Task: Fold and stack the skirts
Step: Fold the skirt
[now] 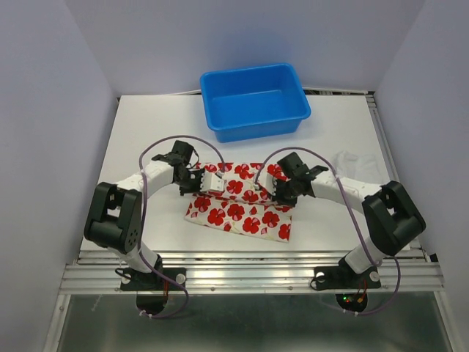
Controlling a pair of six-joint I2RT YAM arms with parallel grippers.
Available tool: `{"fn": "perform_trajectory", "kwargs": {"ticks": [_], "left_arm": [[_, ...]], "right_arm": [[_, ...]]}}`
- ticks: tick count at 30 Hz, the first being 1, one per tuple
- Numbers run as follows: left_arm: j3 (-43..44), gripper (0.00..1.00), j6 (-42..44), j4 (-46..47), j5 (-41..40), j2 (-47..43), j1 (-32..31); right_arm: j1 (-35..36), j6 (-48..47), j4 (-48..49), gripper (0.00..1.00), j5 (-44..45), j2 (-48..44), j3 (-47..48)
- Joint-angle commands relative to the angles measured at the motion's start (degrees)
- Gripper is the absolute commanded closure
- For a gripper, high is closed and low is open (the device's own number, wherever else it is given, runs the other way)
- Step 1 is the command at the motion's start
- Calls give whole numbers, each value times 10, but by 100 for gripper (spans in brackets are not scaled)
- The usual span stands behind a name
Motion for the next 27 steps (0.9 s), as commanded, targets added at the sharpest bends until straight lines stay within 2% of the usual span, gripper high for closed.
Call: {"fn": "perform_trajectory", "kwargs": {"ticks": [1, 11, 16, 22, 25, 27], "left_arm": [[46, 100, -34, -2, 4, -9, -2], [81, 100, -42, -81, 13, -100, 1], [62, 100, -13, -154, 19, -162, 0], [-1, 100, 30, -234, 22, -183, -10], [-43, 100, 38, -241, 19, -181, -27], [-73, 100, 4, -216, 15, -171, -50]], "right_arm": [[3, -4, -15, 99, 13, -39, 33], [3, -6, -157, 99, -16, -108, 117], [3, -1, -228, 99, -64, -131, 112], [35, -8, -237, 99, -90, -131, 44], [58, -10, -217, 99, -93, -120, 7], [78, -8, -183, 99, -81, -101, -17]]}}
